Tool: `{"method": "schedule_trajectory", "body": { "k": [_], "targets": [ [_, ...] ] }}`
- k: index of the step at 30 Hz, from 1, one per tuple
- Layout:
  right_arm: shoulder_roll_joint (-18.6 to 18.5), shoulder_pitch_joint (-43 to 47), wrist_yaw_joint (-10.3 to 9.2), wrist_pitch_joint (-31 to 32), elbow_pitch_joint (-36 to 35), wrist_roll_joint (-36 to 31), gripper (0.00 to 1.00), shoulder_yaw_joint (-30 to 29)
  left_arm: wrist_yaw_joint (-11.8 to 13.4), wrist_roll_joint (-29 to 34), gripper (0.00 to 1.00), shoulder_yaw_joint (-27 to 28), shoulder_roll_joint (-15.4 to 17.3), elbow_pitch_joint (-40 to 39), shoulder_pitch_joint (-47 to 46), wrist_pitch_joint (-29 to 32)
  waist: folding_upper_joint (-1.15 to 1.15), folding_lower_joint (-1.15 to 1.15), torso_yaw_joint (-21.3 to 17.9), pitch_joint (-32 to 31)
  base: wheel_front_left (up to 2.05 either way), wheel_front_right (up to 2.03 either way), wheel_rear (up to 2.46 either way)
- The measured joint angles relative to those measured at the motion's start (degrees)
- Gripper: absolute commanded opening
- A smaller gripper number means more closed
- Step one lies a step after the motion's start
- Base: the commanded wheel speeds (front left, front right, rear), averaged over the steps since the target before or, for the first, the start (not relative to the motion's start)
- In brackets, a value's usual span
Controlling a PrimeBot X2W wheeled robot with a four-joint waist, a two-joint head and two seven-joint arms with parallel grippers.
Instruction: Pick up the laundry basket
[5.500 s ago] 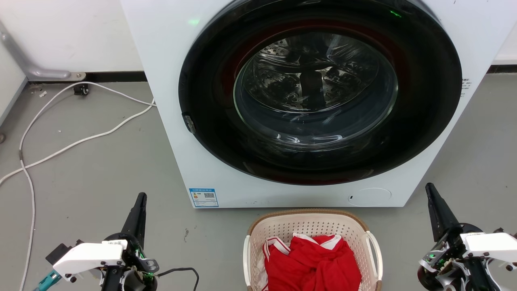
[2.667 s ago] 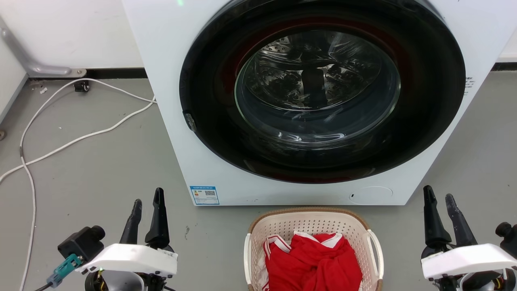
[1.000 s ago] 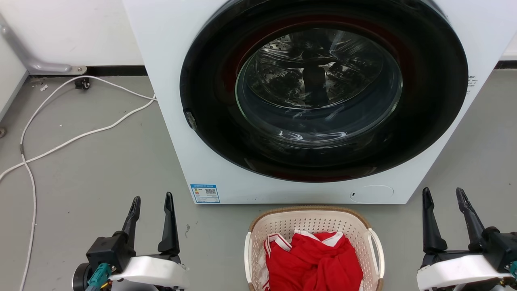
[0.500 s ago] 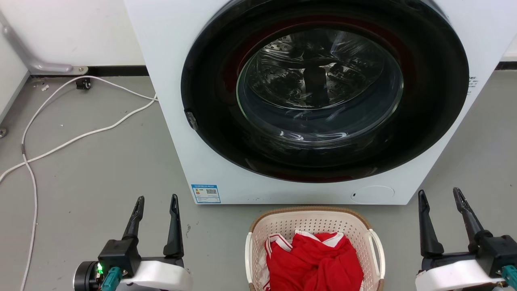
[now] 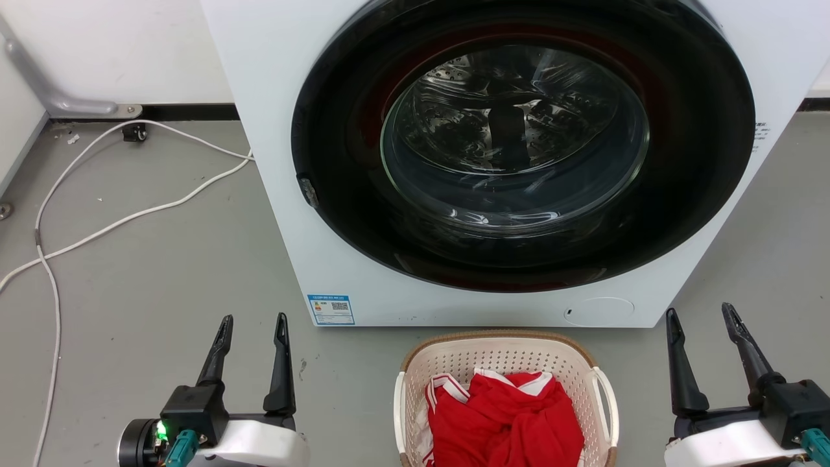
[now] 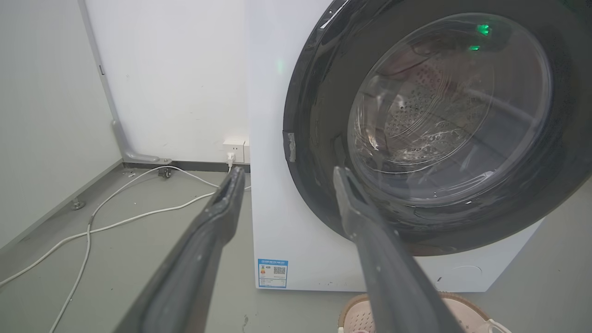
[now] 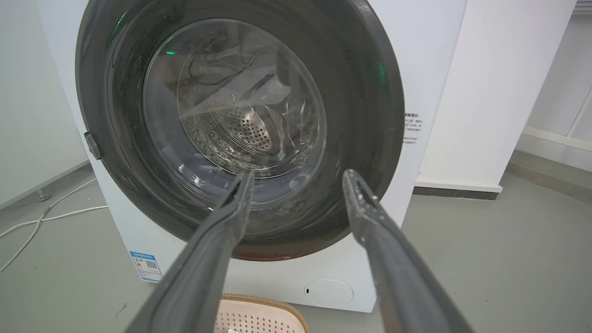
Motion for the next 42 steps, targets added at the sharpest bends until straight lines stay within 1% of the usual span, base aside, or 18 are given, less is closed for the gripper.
{"method": "schedule_trajectory", "body": {
  "k": [11, 19, 24, 29, 42],
  "targets": [
    [0.0, 0.0, 0.0, 0.0, 0.2, 0.2, 1.0, -0.1, -0.1, 0.3, 1.0, -0.4, 0.0, 0.7, 0.0, 0.0, 0.0, 0.0, 0.0, 0.2, 0.0, 0.0, 0.0],
    [0.0, -0.4, 0.0, 0.0, 2.7, -1.7, 1.0, -0.8, -1.6, 0.8, 1.0, -3.7, 0.0, 4.4, -1.4, 0.0, 0.0, 0.0, -0.3, 1.9, 0.0, 0.0, 0.0],
    [0.0, -3.0, 0.01, 0.0, 7.6, -3.6, 1.0, -1.8, -2.8, -0.3, 1.0, -6.1, 0.0, 9.4, -4.3, 0.0, 0.0, 0.0, -0.9, 4.6, 0.0, 0.0, 0.0],
    [0.0, -6.3, 0.01, 0.0, 12.6, -5.5, 1.0, -3.2, -3.7, -1.3, 1.0, -9.4, 0.0, 16.8, -7.9, 0.0, 0.0, 0.0, -1.5, 8.4, 0.0, 0.0, 0.0],
    [-0.1, -17.3, 0.01, 0.0, 27.4, -10.2, 1.0, -3.3, -4.9, -6.1, 1.0, -14.0, 0.0, 32.2, -17.9, 0.0, 0.0, 0.01, -2.9, 19.7, 0.0, 0.0, 0.0]
  ]
}}
